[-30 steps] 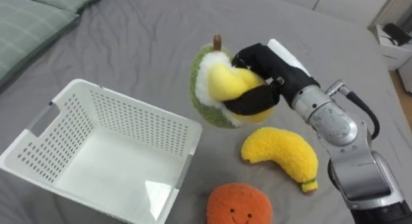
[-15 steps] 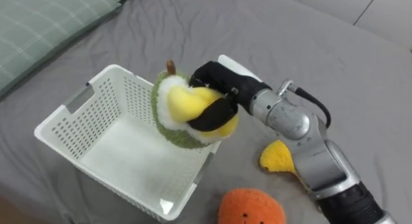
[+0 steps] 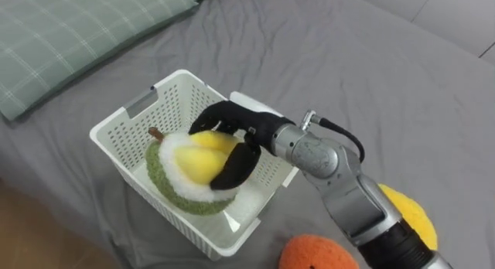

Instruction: Collect toys from the bed

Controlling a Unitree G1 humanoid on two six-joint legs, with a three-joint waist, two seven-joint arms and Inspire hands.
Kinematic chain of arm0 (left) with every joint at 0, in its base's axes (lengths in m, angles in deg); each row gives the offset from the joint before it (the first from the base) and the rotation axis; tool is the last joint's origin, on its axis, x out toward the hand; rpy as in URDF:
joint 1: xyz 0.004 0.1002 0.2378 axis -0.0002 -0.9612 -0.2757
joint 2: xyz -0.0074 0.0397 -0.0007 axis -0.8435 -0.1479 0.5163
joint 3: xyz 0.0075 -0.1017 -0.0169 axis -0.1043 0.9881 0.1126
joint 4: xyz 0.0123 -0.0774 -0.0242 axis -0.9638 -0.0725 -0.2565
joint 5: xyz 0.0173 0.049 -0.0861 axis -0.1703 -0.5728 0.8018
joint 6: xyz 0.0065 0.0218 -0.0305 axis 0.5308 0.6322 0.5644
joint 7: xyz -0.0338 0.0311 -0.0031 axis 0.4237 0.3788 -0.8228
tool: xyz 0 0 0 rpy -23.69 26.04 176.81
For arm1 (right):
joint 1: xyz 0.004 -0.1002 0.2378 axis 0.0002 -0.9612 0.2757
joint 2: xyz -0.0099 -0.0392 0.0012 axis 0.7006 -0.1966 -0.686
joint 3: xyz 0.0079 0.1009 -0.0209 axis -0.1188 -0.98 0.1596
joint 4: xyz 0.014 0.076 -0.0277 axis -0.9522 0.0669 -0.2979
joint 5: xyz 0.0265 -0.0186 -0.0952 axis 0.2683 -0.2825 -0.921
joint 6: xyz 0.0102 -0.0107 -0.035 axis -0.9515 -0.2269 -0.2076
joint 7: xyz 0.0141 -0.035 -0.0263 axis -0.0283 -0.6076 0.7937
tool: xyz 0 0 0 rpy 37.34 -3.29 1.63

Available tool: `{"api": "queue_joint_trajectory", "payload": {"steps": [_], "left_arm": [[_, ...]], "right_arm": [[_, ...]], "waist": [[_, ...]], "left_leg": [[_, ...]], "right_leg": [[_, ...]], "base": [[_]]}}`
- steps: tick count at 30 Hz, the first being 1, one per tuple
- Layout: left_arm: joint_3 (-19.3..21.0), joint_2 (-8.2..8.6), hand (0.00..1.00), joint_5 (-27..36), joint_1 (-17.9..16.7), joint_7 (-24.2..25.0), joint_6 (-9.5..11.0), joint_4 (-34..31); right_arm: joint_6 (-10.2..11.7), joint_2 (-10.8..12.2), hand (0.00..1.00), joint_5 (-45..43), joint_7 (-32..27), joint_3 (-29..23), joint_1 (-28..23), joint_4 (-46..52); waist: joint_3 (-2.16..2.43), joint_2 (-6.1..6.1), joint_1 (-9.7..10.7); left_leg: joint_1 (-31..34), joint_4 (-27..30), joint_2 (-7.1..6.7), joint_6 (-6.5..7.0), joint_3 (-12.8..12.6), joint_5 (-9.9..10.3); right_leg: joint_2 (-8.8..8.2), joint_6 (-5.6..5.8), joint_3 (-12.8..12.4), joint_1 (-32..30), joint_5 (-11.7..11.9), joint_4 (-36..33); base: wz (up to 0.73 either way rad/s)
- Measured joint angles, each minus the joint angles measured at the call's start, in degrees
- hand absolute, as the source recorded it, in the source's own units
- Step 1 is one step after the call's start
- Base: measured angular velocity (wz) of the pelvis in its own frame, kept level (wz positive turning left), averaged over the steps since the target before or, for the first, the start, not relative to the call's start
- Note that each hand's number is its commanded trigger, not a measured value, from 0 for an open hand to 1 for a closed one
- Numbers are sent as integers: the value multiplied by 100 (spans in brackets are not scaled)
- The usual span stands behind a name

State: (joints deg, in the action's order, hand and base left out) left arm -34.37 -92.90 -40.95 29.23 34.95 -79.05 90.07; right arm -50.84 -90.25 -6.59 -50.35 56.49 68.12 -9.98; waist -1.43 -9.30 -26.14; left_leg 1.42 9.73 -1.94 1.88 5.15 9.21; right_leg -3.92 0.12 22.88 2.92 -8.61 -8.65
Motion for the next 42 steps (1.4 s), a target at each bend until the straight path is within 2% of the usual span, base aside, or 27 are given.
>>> {"api": "queue_joint_trajectory", "payload": {"steps": [23,35,37,39,42], "left_arm": [[-8,30,0,52,21,-281,-81,-102],[-6,39,0,45,23,-328,-102,-101],[0,36,0,41,25,-314,-125,-93],[5,36,0,41,23,-296,-139,-93],[1,37,0,49,21,-293,-140,-88]], "right_arm": [[0,-42,0,98,-247,-2,0,-224],[0,-66,0,128,-332,-8,0,-225],[0,-79,0,125,-332,-15,0,-225],[0,-83,0,93,-334,-20,0,-226],[1,-91,0,87,-401,-20,0,-226]], "waist": [[-22,35,-53],[-11,27,-28],[11,2,-28],[11,3,-27],[10,7,33]], "left_leg": [[-1,1,-1,0,-3,-8],[9,2,0,1,-7,-8],[0,4,1,1,-12,-8],[2,34,1,1,-15,-17],[-1,34,1,1,-15,-18]], "right_leg": [[3,1,-1,-1,0,3],[0,1,-16,-18,-1,3],[0,1,-35,-29,0,2],[-1,1,-41,-37,0,0],[1,1,-55,-35,0,-1]], "base": [[0],[0],[0],[0],[0]]}}
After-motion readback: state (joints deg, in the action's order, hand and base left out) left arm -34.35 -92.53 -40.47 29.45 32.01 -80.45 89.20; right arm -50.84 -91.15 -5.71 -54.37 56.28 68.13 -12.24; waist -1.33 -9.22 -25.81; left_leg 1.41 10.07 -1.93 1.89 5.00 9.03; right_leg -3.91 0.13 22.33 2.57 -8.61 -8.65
